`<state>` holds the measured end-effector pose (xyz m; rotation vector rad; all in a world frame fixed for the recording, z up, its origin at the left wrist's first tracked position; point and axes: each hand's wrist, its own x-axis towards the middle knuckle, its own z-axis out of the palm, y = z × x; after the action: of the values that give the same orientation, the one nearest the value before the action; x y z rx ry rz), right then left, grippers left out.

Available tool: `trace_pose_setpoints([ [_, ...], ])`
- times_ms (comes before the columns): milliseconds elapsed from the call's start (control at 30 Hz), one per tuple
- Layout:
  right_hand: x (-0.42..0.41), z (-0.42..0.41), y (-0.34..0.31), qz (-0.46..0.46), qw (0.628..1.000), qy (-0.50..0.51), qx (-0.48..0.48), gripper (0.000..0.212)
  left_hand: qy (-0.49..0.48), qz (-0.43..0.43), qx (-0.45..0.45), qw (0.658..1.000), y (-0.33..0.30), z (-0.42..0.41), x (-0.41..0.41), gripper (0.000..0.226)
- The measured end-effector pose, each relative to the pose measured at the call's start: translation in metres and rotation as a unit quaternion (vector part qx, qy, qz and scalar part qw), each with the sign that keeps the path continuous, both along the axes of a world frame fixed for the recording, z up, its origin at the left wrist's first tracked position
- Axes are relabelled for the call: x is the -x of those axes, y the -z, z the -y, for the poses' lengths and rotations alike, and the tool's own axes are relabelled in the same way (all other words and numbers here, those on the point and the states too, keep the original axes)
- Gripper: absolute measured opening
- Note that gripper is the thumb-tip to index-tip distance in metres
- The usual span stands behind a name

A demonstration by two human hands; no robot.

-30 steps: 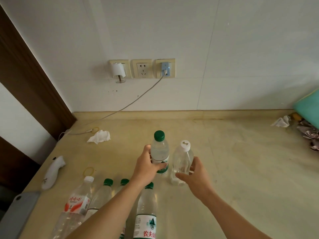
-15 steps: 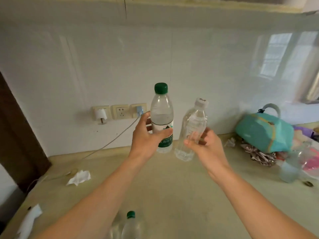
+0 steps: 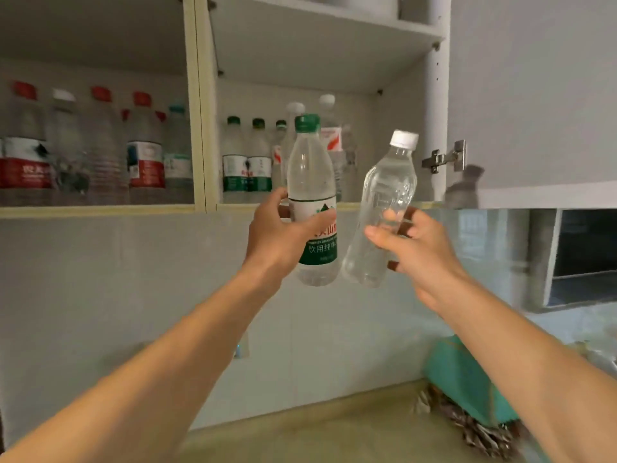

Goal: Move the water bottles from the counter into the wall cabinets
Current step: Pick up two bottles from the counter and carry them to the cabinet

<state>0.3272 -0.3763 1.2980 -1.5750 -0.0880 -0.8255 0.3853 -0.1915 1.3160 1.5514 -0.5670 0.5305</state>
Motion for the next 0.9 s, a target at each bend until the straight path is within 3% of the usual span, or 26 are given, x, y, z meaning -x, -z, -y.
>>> trace_pose_setpoints([
  [200,-0.02,0.042,-0.079,0.05,0.998,0.021,0.045,0.027,-0.016,0.051,0.009,0.999,-0.08,0.029,-0.008,0.051],
  [333,-0.047,0.069,-0.112,0.053,0.997,0.016,0.061,0.043,-0.083,0.078,-0.041,0.993,-0.114,0.036,-0.024,0.057],
  [467,-0.078,0.083,-0.132,0.041,0.998,-0.024,0.049,0.027,-0.155,0.085,-0.075,0.981,-0.123,0.033,-0.046,0.059],
  [567,-0.102,0.085,-0.136,0.025,0.997,-0.049,0.049,0.021,-0.159,0.048,-0.044,0.985,-0.123,0.033,-0.062,0.056],
  [667,-0.124,0.088,-0.136,0.025,0.997,-0.046,0.059,0.037,-0.143,0.013,-0.02,0.989,-0.127,0.036,-0.077,0.055],
  [833,-0.154,0.096,-0.136,0.014,0.997,-0.024,0.075,0.043,-0.121,-0.017,-0.045,0.991,-0.129,0.051,-0.106,0.05],
  [900,-0.164,0.099,-0.132,0.009,0.995,-0.009,0.094,0.059,-0.129,-0.007,-0.053,0.99,-0.129,0.059,-0.117,0.042],
])
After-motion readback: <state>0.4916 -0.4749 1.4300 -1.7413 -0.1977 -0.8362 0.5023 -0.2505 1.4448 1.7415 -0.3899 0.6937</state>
